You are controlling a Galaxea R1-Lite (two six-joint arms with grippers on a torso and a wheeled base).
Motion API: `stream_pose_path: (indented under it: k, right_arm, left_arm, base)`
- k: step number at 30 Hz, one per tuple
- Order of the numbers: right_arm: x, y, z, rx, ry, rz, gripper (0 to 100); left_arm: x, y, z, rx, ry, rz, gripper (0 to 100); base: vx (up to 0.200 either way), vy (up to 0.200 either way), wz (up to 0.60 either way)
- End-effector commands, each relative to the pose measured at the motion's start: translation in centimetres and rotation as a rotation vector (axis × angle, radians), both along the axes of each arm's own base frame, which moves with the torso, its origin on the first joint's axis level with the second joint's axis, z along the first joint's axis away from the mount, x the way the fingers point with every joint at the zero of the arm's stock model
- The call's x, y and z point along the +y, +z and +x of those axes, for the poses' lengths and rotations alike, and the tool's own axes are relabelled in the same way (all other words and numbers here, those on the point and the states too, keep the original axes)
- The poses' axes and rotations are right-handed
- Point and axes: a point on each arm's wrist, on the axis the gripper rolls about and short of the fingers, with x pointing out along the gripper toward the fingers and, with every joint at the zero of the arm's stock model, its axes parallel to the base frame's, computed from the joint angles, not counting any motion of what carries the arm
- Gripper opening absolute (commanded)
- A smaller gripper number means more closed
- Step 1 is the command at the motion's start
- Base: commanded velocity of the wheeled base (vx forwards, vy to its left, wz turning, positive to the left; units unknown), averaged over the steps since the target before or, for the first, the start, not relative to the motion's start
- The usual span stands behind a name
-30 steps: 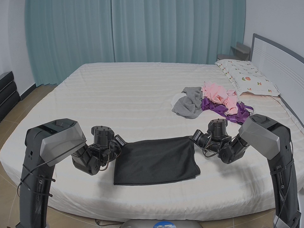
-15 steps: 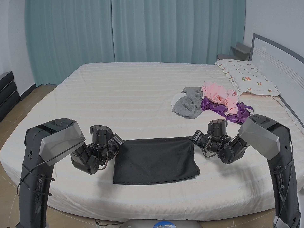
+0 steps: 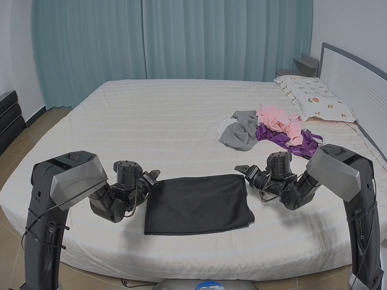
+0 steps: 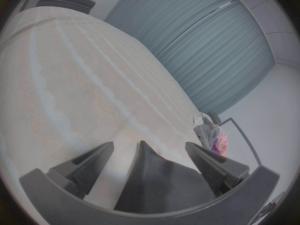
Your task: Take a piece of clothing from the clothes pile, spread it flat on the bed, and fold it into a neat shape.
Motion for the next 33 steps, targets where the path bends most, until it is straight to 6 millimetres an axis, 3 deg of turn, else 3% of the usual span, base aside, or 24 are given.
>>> stream_pose_path:
  k: [1,3,7,14,18,24,33]
  right_arm:
    - [-0.8,3.1,-2.5,0.004,-0.029,0.076,100]
    - [-1.1,3.4,-3.5,0.013,-0.031,0.077,100]
    - [-2.6,4.3,-8.1,0.029,-0.035,0.076,100]
    - [-3.5,4.2,-12.3,0.052,-0.028,0.076,100]
    - [-3.5,3.9,-12.4,0.083,-0.060,0.135,100]
    - [-3.6,3.5,-12.8,0.109,-0.066,0.146,100]
    - [-3.2,3.4,-12.9,0.114,-0.054,0.147,100]
  left_arm:
    - [0.7,0.7,-2.3,0.047,0.002,0.013,100]
    - [0.9,1.1,-3.0,0.058,0.004,0.012,100]
    - [1.9,1.6,-6.7,0.140,0.001,0.005,100]
    - [2.0,1.9,-8.6,0.155,0.023,-0.081,100]
    - [2.2,1.6,-9.2,0.181,0.025,-0.076,100]
    - [2.3,1.9,-9.6,0.183,0.023,-0.077,100]
    - [2.3,1.8,-9.4,0.179,0.025,-0.080,100]
  base:
    - [0.000,0.000,0.00]
    - [0.000,0.000,0.00]
    - [0.000,0.000,0.00]
    - [0.000,0.000,0.00]
    - [0.000,0.000,0.00]
    - [-0.200,0.000,0.00]
    - [0.000,0.000,0.00]
